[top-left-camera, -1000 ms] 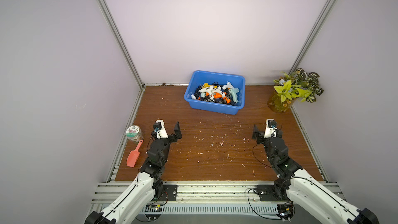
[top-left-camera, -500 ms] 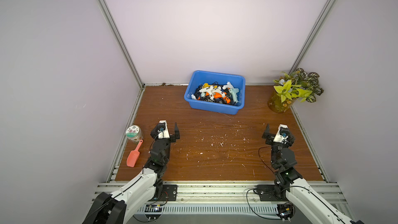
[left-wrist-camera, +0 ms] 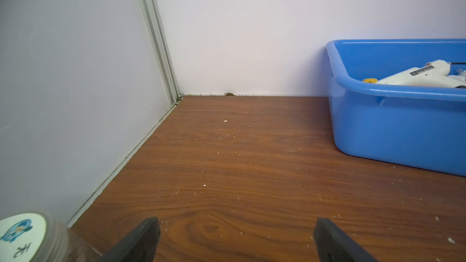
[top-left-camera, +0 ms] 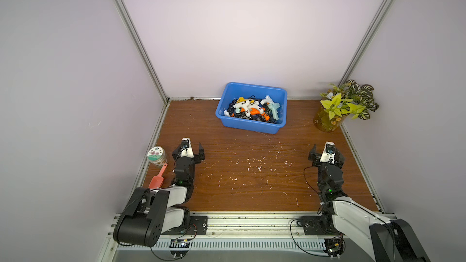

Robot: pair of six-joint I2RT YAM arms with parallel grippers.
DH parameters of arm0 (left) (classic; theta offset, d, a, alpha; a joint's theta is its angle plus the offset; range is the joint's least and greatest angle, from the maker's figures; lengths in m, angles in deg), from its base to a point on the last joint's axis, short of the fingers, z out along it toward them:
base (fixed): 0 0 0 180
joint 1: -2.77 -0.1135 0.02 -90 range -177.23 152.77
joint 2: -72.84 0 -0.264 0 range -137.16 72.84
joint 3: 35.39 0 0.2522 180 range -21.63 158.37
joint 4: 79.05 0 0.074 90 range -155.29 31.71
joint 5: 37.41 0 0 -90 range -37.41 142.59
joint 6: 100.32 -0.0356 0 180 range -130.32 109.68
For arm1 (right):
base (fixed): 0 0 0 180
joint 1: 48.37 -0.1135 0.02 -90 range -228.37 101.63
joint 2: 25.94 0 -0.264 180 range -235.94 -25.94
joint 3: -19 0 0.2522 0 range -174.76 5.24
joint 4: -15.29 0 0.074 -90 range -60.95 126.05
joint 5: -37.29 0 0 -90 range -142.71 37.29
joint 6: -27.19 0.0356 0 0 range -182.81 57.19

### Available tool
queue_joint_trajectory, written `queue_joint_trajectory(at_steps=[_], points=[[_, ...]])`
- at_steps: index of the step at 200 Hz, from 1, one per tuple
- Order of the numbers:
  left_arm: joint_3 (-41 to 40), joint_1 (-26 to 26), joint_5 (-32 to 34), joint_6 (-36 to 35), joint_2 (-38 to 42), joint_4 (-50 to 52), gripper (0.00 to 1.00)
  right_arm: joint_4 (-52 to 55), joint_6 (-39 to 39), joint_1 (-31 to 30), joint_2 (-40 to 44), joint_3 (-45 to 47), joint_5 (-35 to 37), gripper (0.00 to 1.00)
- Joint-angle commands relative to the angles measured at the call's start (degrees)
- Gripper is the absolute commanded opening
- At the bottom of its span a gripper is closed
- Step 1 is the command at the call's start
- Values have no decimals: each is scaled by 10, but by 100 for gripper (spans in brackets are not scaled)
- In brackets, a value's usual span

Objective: Put the hot melt glue gun into the storage box
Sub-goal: Reset both arms

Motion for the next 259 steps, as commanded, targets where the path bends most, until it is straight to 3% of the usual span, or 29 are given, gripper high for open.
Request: queue_joint_trajectory(at_steps=[1, 25, 80, 107, 125, 190, 225, 259], points=[[20, -7, -3, -21, -22, -53, 100, -92, 4, 17, -36, 8, -51, 99], [7, -15, -5, -37, -68, -145, 100, -140, 8, 35, -76, 7, -83, 99], [-1, -36, -63, -33, -166, -249, 100, -198, 3, 62, -118, 20, -134, 99], [20, -56, -129, -30, -157, -193, 100, -204, -11, 69, -119, 24, -166, 99], [63, -63, -141, -27, -149, -94, 100, -208, -22, 70, -126, 22, -182, 99], [60, -76, -146, -14, -152, -107, 100, -161, 5, 71, -102, 14, -246, 99], [61, -76, -145, -14, -153, -108, 100, -233, 16, 71, -177, 5, -305, 99], [60, -75, -145, -14, -153, -107, 100, -334, 10, 71, -287, 0, -318, 99]])
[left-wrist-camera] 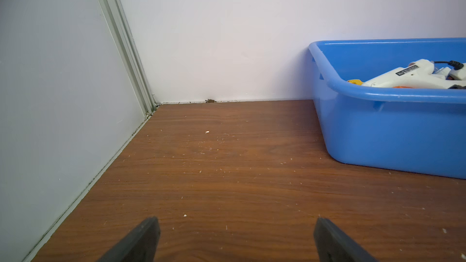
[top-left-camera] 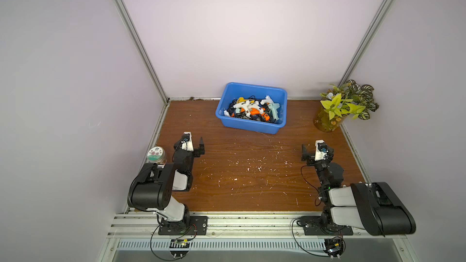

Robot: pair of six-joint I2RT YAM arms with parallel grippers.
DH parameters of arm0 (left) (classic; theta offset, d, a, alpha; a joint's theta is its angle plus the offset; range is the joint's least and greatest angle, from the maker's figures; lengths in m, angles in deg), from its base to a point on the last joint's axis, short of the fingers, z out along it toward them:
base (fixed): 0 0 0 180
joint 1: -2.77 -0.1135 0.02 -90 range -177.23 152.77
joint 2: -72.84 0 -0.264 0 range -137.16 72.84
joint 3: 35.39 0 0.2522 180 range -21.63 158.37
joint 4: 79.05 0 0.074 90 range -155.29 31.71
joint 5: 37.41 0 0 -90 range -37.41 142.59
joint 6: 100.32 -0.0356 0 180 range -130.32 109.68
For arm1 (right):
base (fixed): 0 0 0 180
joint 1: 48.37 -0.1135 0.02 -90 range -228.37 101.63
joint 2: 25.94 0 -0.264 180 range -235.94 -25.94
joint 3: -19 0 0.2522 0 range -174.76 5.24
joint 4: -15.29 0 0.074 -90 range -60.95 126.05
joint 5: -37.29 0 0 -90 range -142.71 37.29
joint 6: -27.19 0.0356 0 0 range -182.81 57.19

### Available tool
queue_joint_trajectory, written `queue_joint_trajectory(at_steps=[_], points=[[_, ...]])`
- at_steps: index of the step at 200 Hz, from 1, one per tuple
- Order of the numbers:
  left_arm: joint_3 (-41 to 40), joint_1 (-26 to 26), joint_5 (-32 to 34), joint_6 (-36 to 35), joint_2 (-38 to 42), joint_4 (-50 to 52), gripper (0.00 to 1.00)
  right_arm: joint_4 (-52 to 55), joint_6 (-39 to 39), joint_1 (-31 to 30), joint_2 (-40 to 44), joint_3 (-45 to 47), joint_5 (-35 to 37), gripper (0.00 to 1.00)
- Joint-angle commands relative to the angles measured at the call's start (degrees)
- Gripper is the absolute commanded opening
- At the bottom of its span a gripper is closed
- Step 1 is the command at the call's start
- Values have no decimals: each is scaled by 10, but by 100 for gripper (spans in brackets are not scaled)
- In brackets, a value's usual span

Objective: Put the hot melt glue gun into the storage box
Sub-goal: Reset both arms

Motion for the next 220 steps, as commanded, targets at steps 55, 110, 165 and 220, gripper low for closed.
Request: queue_joint_trajectory(at_steps=[55, 110, 165, 220], points=[[3, -8, -11, 3, 2, 0, 100, -13, 43, 7, -83, -70, 46, 99], [3, -8, -10, 4, 2, 0, 100, 50, 60, 5, -87, -107, 96, 100], [3, -8, -10, 3, 2, 0, 100, 50, 60, 5, -87, -107, 96, 100], [3, -8, -11, 4, 1, 0, 100, 50, 60, 5, -87, -107, 96, 100]])
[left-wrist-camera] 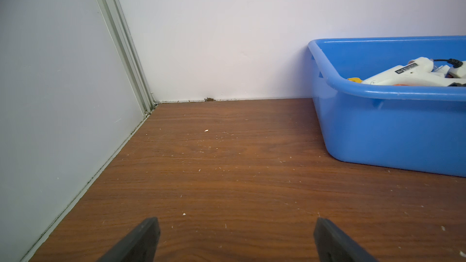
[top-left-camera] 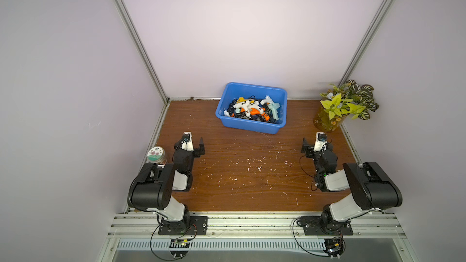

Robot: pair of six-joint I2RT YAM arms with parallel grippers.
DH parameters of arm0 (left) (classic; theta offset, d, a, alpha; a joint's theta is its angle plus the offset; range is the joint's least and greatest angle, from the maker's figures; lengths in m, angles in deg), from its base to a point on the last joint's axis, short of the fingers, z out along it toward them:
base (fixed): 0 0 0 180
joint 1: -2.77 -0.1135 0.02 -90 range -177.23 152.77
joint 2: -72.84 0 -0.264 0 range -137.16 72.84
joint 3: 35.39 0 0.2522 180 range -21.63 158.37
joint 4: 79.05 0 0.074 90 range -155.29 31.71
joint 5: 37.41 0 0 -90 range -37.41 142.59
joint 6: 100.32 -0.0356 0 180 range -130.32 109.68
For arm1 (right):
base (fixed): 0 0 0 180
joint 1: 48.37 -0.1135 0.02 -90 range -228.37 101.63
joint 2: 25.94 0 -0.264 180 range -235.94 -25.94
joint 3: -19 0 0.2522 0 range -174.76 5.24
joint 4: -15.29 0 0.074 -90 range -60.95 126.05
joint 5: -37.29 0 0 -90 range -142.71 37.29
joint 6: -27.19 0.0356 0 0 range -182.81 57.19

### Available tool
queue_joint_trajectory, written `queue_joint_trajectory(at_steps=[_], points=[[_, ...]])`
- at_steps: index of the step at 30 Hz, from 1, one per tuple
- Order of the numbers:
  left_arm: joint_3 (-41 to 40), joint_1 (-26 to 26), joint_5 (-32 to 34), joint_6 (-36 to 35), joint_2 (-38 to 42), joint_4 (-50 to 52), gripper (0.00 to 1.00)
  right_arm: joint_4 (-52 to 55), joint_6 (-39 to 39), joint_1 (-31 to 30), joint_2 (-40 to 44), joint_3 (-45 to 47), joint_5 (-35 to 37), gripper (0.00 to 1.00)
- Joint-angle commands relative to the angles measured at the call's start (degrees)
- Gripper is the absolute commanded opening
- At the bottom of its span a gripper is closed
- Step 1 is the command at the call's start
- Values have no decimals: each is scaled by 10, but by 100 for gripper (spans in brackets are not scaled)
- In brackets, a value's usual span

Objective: Put the hot melt glue gun into the storage box
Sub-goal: Reset both arms

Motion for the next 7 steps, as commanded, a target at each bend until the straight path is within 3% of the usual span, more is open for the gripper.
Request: queue_joint_trajectory(at_steps=[1, 7], points=[[3, -8, -8, 4, 1, -3, 100, -14, 9, 0, 7, -2, 12, 100], [3, -8, -8, 4, 2, -3, 100, -13, 8, 1, 7, -1, 12, 100]])
